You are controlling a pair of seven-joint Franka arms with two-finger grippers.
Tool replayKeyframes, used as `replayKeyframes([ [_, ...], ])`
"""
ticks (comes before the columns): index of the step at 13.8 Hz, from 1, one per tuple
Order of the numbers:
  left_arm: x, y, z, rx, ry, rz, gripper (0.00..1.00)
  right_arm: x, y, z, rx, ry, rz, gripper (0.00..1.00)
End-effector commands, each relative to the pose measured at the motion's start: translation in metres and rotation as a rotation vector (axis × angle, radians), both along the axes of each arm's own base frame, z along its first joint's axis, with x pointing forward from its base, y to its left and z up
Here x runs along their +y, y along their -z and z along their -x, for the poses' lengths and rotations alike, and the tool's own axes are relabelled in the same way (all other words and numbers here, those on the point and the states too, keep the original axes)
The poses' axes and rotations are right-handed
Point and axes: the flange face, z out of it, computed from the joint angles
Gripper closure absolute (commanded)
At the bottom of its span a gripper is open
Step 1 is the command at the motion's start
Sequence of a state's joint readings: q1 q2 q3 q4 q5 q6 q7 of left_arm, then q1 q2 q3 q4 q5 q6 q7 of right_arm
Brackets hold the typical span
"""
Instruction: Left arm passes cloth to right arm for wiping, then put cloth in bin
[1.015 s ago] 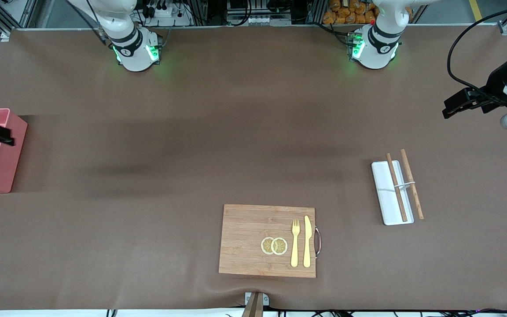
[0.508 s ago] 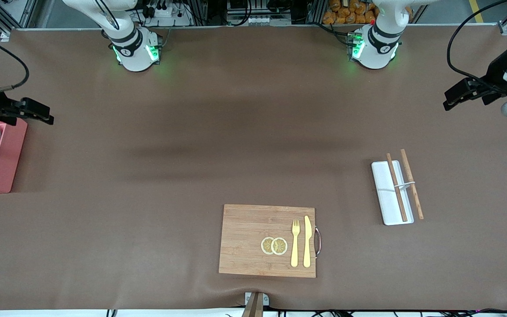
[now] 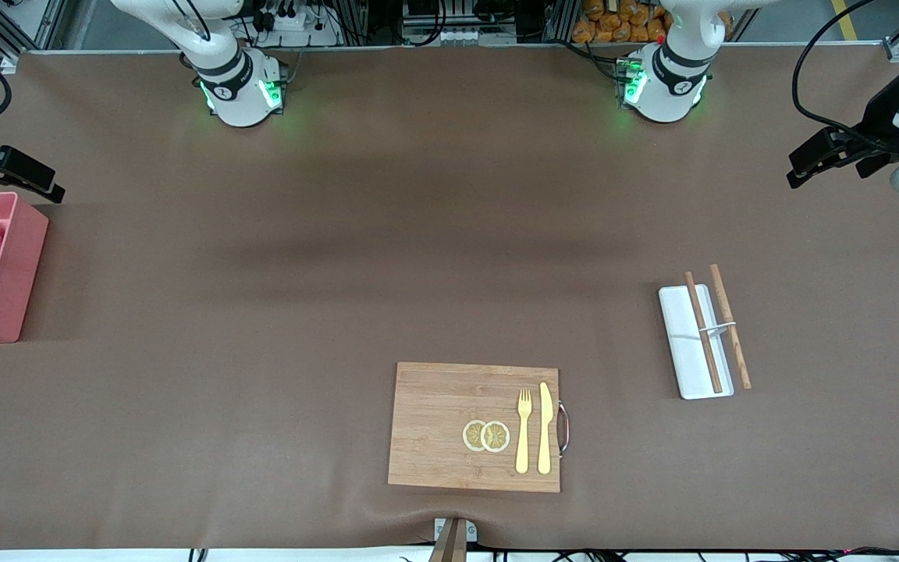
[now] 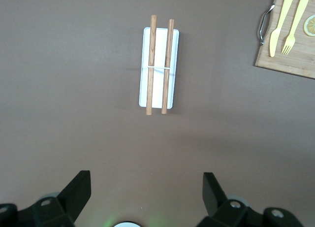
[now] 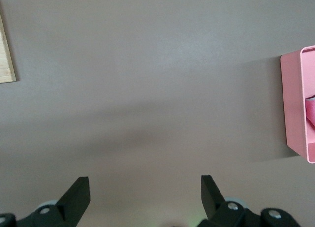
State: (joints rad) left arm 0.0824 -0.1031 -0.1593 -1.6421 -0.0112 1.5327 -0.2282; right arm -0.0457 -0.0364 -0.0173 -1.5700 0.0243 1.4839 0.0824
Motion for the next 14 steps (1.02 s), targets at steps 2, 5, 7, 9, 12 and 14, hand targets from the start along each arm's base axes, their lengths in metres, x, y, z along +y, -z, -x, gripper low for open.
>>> replayKeyframes([
  [2,0.0009,-0.0076,-0.0003,-0.023,0.02,0.005,0.0,-0.0004,-0.0091,0.0031,-0.024,0.012,-0.008,0.0],
  [5,0.0,-0.01,-0.0025,-0.027,0.02,0.008,0.0,-0.0018,-0.0093,0.0017,-0.028,0.013,-0.003,0.0],
  [7,-0.0008,-0.0106,-0.0018,-0.027,0.02,0.008,0.0,-0.0021,-0.0087,0.0009,-0.029,0.012,0.007,0.0],
  [9,-0.0024,-0.0099,-0.0022,-0.026,0.022,0.008,0.0,-0.0019,-0.0088,0.0009,-0.029,0.01,0.005,0.0],
  [12,-0.0018,-0.0098,-0.0022,-0.025,0.017,0.017,0.0,0.0036,-0.006,0.0001,-0.02,0.001,0.006,0.0],
  [14,-0.0018,-0.0097,-0.0021,-0.024,0.017,0.017,0.0,0.0028,-0.0052,-0.0003,-0.019,0.002,0.006,0.0],
])
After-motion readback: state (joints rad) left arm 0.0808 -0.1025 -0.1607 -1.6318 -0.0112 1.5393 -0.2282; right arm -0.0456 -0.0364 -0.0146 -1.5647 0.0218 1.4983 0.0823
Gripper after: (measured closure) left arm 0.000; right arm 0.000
